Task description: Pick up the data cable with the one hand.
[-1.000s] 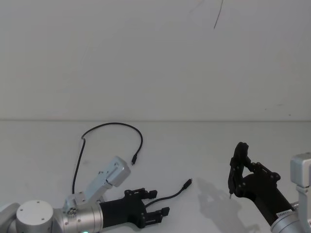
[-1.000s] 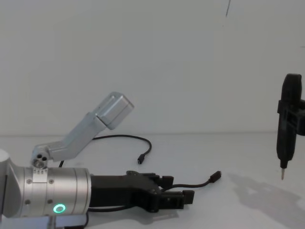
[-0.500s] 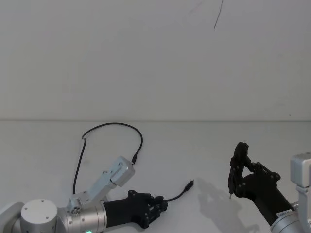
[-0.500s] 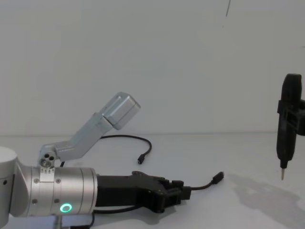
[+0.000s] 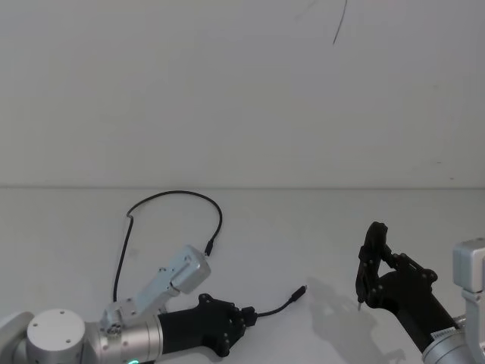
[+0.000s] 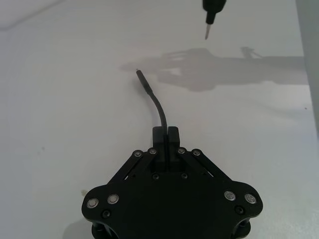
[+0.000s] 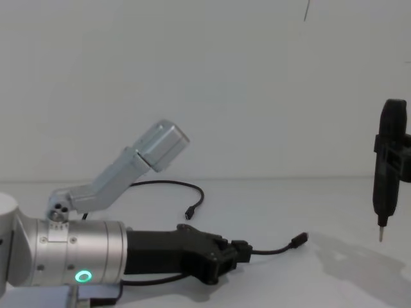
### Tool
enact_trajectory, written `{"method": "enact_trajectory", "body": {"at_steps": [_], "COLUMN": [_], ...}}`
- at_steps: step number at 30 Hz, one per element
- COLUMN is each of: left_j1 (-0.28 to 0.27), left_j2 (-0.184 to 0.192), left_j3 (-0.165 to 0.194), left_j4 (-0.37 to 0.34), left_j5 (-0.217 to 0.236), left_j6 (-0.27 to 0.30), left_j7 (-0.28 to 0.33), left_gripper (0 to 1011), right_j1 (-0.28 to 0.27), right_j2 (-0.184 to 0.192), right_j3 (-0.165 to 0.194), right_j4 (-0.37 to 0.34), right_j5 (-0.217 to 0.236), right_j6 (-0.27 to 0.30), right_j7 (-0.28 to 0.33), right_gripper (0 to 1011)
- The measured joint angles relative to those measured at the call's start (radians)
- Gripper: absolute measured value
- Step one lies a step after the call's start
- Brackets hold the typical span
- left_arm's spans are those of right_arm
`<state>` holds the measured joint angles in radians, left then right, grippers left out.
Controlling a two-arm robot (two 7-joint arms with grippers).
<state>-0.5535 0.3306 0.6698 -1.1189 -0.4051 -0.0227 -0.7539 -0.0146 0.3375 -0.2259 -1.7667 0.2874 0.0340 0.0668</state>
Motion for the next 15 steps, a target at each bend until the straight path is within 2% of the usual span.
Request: {"method": "enact_trajectory", "body": {"at_steps": [4,8,11,15], "left_j1": [0.000,0.003,0.006,0.018], "left_j2": [0.021,0.061,0.077,0.118], "left_j3": [0.001,0.001,0.000,-0.006], "left_j4": [-0.029,-0.079,-0.101,-0.156], "left_j5": [0.012,0.021,0.022,0.024], "left_j6": [-0.021,-0.038,-0.041,-0.042], "left_j7": [-0.012,-0.034,-0.040,-0.046], "left_gripper": [43,43,43,43], "right_j1": [0.000,0.000,0.000,0.000], "right_j2": [0.000,0.000,0.000,0.000], "right_j3": [0.000,0.000,0.000,0.000], "right_j4": [0.000,0.000,0.000,0.000], "right_j5": [0.000,0.000,0.000,0.000], "right_j6": [0.000,0.000,0.000,0.000], "right_j7": [0.000,0.000,0.000,0.000], "right_gripper": [269,269,269,269]}}
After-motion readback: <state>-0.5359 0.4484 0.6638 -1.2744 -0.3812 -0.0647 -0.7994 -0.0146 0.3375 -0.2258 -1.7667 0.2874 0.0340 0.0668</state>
